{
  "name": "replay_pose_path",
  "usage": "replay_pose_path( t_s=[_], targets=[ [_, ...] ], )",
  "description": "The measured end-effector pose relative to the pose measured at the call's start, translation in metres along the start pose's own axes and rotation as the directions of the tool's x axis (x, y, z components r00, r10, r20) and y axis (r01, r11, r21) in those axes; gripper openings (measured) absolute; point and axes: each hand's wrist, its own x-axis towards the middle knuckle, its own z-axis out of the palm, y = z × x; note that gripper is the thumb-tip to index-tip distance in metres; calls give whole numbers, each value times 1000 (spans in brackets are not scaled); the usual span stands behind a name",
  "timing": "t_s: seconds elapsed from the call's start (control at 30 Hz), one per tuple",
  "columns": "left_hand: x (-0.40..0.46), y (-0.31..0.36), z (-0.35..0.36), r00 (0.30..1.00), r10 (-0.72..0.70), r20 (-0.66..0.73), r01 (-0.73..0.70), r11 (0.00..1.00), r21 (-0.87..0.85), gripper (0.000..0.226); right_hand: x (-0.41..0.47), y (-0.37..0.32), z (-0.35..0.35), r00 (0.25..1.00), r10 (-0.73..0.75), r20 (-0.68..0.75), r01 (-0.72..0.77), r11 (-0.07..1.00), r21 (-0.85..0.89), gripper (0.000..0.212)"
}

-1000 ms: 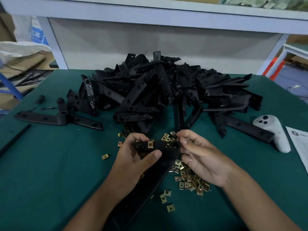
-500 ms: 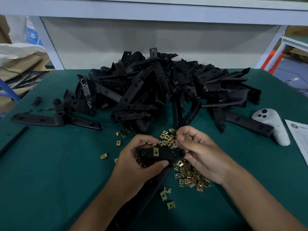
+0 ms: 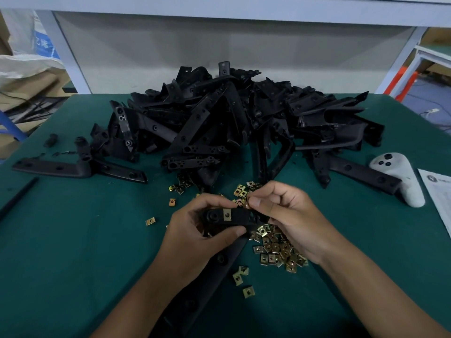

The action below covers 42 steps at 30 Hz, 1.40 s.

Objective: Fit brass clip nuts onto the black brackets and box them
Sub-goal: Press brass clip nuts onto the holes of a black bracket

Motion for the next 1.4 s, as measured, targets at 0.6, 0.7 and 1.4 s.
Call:
replay_pose_path(
  t_s=[0.6, 0.7, 1.4],
  targets=[
    [1, -1, -2, 1000, -15, 8, 15, 1000, -8, 30, 2, 2, -1, 999, -32, -20, 31, 999, -27, 4],
    [1, -2, -2, 1000, -21, 9, 21, 1000, 2, 30, 2, 3, -2, 999, -40, -2, 39, 999, -10, 3],
    [2, 0, -3, 1000, -2, 3, 2, 998, -56, 27, 6, 10, -6, 992, -124, -25, 119, 981, -152, 27]
  ],
)
